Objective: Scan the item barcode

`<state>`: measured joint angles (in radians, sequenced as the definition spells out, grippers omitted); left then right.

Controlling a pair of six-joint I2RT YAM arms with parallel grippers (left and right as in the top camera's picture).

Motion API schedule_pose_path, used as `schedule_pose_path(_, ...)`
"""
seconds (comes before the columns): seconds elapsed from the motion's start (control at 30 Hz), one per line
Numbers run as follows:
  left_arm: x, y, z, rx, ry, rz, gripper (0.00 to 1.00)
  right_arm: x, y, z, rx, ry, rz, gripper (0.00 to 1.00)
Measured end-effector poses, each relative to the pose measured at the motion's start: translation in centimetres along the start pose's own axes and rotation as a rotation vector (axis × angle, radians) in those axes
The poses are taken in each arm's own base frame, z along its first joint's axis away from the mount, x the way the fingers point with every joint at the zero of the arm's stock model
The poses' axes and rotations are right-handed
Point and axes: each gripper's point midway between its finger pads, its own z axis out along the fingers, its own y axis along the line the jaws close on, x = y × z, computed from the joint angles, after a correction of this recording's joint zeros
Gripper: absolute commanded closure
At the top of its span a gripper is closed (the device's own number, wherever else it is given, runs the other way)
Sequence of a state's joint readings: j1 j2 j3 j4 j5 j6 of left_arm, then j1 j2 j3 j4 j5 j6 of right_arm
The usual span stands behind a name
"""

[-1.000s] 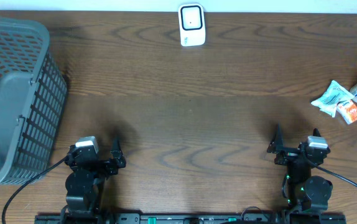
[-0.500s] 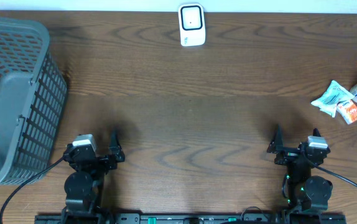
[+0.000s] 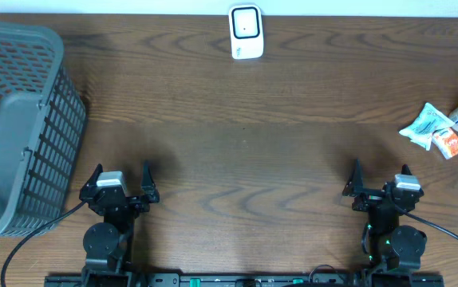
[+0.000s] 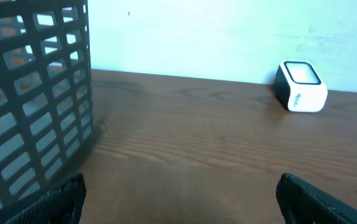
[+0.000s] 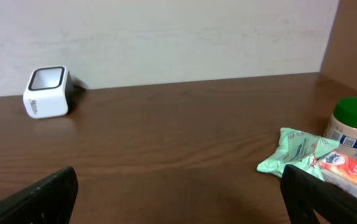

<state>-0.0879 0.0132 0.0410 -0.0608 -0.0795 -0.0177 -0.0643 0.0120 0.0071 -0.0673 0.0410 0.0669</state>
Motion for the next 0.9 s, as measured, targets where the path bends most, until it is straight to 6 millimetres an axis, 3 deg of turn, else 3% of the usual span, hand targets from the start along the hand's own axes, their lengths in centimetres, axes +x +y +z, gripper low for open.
schedule_pose_path(0.9,0.05,-0.09,0.06,0.02,0.0,0.048,0.02,0.0,-0.01,0.0,0.0,0.0,0.0,0.01)
